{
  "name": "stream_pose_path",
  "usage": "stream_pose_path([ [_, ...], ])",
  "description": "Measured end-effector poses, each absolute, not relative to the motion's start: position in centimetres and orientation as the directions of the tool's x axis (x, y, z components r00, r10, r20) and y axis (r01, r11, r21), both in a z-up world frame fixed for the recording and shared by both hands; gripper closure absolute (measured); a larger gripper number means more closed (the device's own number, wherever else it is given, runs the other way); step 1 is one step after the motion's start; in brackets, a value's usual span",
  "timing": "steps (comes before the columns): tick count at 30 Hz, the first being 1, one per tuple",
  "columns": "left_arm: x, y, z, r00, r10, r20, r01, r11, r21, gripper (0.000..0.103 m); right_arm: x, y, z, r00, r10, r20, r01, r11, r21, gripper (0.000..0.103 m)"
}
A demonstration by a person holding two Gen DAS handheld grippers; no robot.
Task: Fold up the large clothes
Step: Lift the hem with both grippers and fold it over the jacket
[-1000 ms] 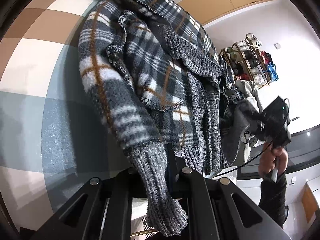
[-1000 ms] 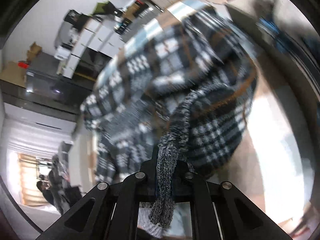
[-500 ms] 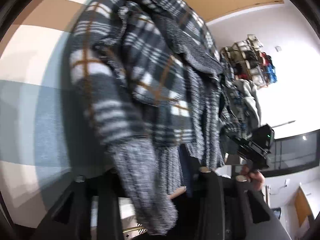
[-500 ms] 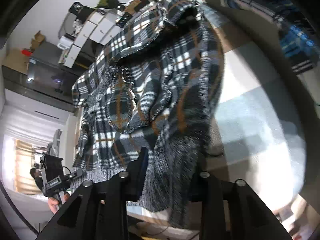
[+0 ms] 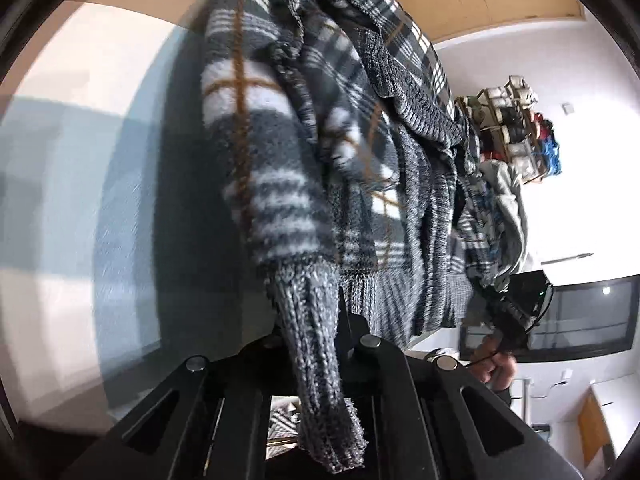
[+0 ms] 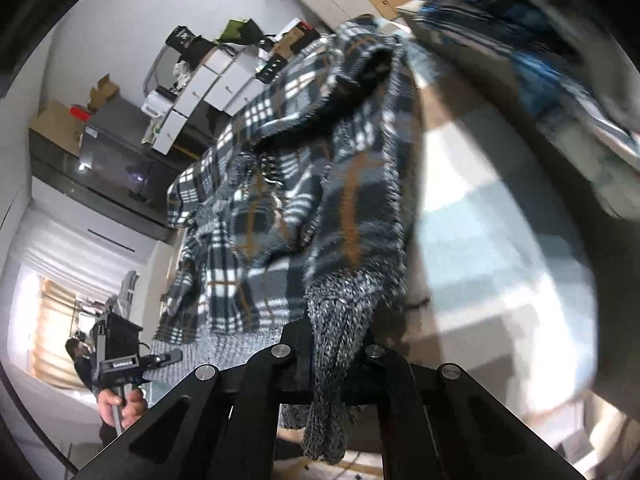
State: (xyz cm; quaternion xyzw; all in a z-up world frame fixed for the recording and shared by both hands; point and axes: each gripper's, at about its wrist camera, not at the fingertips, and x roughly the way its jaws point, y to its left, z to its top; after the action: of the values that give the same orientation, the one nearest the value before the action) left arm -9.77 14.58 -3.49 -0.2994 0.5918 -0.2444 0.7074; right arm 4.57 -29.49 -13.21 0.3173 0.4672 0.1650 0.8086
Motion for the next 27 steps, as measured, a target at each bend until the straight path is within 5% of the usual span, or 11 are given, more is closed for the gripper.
stream_pose_path([
  [13, -15.9, 15.1, 1.3, 0.134, -0.792, -0.596, 0.065, 0.607, -0.792, 0.100, -0.2, -33.1, -9.5, 0.471, 0.664, -0.580, 0.059, 0.633, 0.772, 0.096],
  [27, -4.1, 16.6, 6.6, 0.206, -0.853, -0.480, -0.077, 0.475, -0.877, 0.100, 11.9, -31.3, -2.9, 0.401, 0.698, -0.594, 0.130, 0.598, 0.791, 0.095],
])
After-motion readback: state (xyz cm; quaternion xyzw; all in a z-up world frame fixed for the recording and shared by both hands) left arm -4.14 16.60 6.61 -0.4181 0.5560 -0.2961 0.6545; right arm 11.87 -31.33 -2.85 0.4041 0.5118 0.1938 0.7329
